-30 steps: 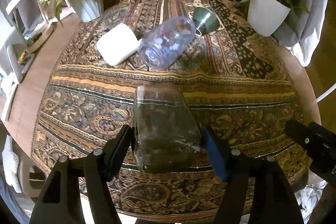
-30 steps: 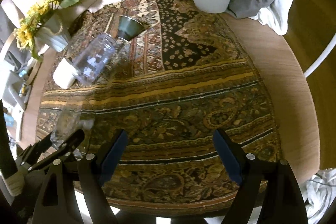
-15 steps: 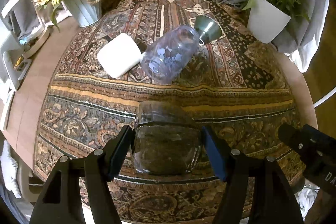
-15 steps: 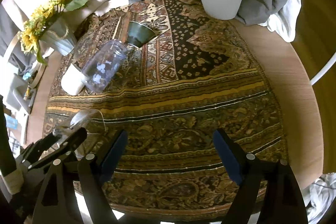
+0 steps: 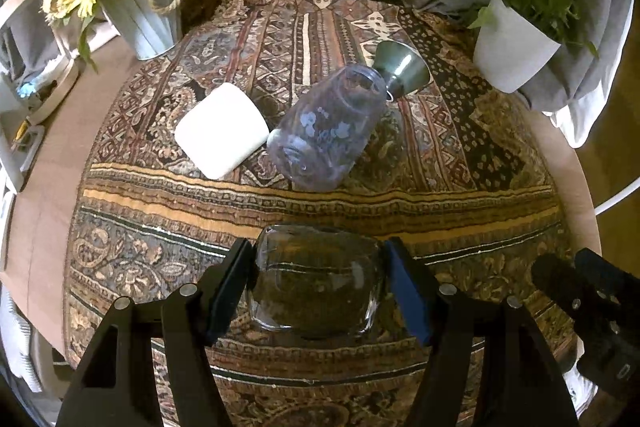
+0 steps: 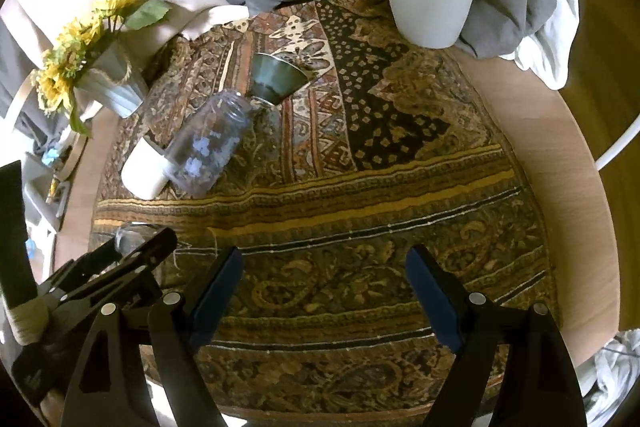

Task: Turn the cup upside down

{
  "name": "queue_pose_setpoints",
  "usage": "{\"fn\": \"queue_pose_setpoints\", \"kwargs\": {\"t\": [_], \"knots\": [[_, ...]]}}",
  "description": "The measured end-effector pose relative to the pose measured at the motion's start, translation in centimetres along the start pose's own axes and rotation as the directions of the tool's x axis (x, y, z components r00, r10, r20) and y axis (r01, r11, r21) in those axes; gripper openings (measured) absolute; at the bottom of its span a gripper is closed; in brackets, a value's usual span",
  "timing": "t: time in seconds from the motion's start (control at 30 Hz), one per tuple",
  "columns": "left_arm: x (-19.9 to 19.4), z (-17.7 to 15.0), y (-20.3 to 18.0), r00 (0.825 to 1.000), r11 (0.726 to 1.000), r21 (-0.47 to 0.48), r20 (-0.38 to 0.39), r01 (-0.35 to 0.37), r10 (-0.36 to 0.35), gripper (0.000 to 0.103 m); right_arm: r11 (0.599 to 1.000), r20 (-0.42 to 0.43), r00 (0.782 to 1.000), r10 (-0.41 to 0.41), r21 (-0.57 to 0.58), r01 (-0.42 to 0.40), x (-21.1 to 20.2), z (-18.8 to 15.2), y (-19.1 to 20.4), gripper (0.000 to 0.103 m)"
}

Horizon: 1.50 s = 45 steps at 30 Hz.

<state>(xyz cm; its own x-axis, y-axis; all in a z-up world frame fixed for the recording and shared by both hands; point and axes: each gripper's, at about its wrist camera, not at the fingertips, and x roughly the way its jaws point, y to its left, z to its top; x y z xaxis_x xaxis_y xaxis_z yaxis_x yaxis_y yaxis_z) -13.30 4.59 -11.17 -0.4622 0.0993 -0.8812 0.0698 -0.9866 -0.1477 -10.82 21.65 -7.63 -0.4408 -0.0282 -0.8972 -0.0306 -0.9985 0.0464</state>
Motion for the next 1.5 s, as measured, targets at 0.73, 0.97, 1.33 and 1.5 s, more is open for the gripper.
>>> {"fn": "queue_pose_setpoints", "kwargs": {"t": [0.73, 0.97, 1.33, 1.5], "knots": [[-1.0, 0.8, 1.2, 0.999, 0.999, 0.019, 0.036, 0.039, -0.04, 0.089, 0.995, 0.032, 0.996, -0.084, 0.065, 0.081, -1.2, -0.2, 0.9, 0.084], [-6.9, 0.2, 2.5, 0.986, 0.997, 0.045, 0.157, -0.064, 0.056, 0.103, 0.992, 0.111, 0.988, -0.103, 0.084, 0.094, -5.2, -0.9, 2.2, 0.09], [-12.2, -2.5, 6.5, 0.977, 0.991, 0.008, 0.171, -0.132, 0.128, 0.103, 0.999, 0.139, 0.99, -0.037, -0.02, 0.04, -9.4, -3.1, 7.0, 0.096], [-13.8, -4.0, 7.2, 0.979, 0.993, 0.004, 0.168, -0.114, 0.112, 0.103, 0.999, 0.181, 0.983, -0.025, -0.018, 0.028, -11.1, -4.3, 7.8, 0.096]]}}
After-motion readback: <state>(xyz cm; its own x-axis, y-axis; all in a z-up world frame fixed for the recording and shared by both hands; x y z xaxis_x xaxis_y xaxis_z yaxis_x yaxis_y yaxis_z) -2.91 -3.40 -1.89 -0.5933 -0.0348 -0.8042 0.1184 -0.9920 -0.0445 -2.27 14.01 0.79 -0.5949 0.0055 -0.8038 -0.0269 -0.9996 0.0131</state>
